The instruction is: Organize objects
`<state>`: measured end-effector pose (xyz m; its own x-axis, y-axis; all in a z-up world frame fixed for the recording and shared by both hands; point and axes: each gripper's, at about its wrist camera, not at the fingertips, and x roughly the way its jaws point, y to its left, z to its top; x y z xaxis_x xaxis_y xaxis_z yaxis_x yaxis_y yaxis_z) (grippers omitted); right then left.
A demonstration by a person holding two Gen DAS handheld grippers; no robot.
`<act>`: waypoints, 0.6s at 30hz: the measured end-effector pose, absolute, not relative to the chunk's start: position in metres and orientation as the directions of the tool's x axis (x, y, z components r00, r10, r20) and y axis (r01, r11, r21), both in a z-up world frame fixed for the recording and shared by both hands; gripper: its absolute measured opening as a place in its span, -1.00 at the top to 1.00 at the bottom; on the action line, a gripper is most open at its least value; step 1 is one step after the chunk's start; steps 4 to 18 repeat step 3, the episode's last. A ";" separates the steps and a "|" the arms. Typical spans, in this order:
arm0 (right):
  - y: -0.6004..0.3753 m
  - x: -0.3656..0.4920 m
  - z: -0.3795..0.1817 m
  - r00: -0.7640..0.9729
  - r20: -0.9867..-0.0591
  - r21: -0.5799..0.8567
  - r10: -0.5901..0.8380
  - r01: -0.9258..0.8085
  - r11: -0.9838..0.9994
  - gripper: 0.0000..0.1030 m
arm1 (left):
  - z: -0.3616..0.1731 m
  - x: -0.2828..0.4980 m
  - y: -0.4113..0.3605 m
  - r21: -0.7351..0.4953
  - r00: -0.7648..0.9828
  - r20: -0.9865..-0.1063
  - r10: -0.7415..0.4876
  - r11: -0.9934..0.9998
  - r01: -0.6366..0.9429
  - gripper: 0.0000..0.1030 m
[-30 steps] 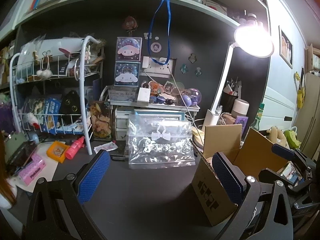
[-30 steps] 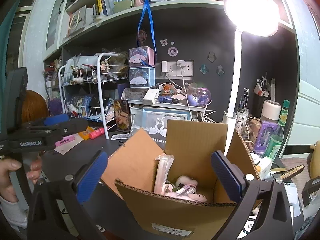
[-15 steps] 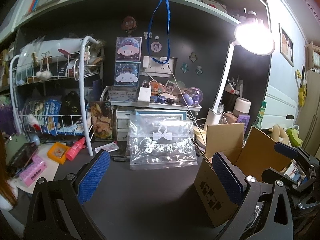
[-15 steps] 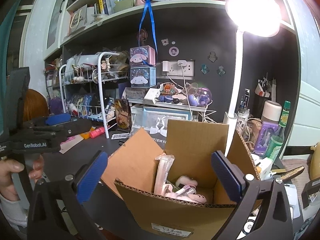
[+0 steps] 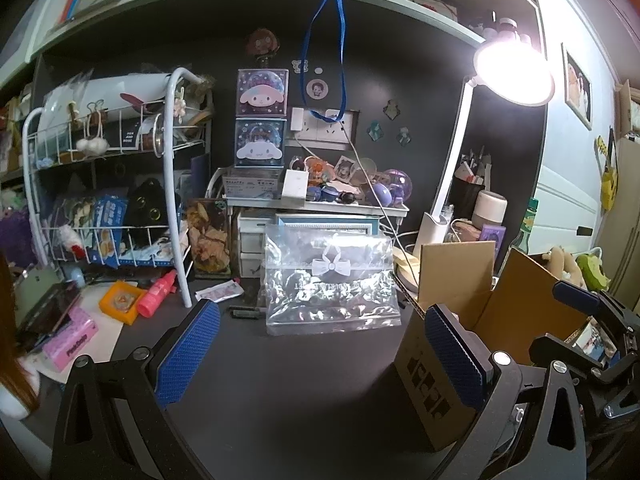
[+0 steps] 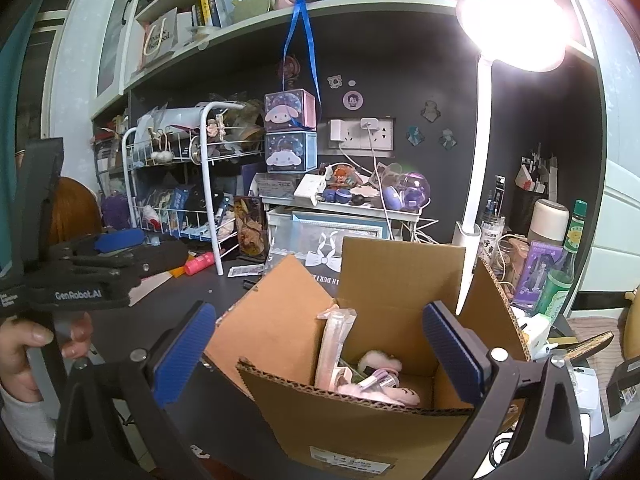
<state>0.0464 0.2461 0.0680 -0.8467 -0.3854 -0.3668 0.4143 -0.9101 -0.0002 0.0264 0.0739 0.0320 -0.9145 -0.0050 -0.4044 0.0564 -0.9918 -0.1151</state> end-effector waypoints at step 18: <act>0.247 0.047 0.068 -0.846 -0.366 -0.001 -0.389 0.418 -0.909 -0.99 | 0.032 0.027 0.074 -0.114 -0.915 -0.403 -0.006 -0.992 0.056 -1.00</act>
